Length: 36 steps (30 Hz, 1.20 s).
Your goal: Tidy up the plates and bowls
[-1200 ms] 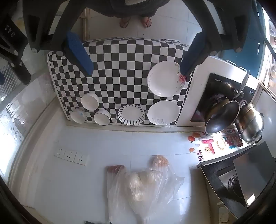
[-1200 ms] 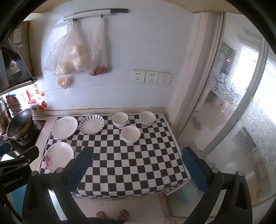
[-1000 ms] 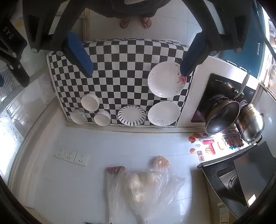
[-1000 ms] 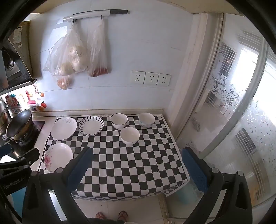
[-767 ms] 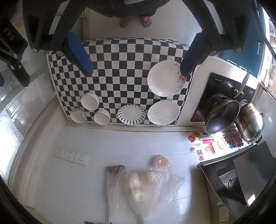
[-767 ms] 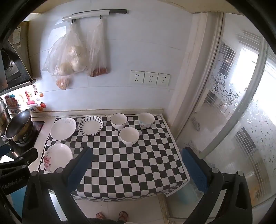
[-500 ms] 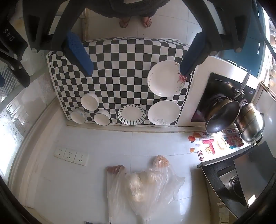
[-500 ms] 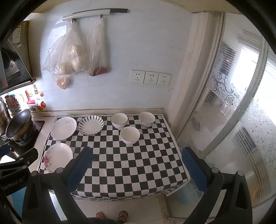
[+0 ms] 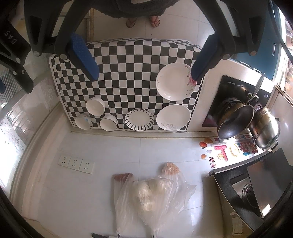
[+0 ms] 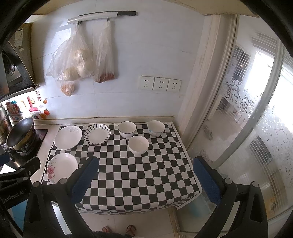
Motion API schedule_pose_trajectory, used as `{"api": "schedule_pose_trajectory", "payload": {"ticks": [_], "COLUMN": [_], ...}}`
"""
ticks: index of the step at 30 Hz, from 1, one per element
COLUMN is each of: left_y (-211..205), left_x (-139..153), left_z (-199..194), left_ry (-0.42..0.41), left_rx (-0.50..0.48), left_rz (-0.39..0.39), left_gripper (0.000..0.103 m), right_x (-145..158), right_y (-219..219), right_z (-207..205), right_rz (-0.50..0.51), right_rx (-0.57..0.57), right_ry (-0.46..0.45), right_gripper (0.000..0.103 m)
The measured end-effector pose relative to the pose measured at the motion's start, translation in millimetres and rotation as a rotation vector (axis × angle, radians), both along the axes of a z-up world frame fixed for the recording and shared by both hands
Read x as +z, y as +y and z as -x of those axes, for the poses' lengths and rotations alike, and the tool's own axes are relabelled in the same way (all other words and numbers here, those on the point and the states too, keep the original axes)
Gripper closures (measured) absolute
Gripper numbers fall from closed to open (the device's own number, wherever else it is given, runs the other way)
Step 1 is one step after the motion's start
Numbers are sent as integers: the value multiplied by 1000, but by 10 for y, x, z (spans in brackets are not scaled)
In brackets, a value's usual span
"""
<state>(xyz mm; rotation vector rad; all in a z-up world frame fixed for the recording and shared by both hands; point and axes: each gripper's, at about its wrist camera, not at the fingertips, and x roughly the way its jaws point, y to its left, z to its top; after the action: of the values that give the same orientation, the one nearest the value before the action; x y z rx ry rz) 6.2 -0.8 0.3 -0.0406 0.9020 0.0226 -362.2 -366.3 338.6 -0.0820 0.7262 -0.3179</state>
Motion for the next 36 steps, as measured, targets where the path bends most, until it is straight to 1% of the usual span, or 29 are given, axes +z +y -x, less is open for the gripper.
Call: {"api": "schedule_pose_trajectory", "payload": {"ticks": [15, 21, 36], "left_y": [86, 121, 48], "left_x": [55, 122, 139], "left_z": [19, 119, 198], "left_ry": [-13, -28, -43], "left_rx": [-3, -6, -13], "left_rz": [-5, -20, -33], "left_gripper": [0, 0, 0], "right_x": [21, 31, 81], "right_y": [20, 23, 49], "right_z": [54, 65, 262], "right_rz": [-2, -4, -8], "right_rx": [0, 1, -6], "right_ry": [4, 3, -13], "right_gripper": [0, 0, 0]}}
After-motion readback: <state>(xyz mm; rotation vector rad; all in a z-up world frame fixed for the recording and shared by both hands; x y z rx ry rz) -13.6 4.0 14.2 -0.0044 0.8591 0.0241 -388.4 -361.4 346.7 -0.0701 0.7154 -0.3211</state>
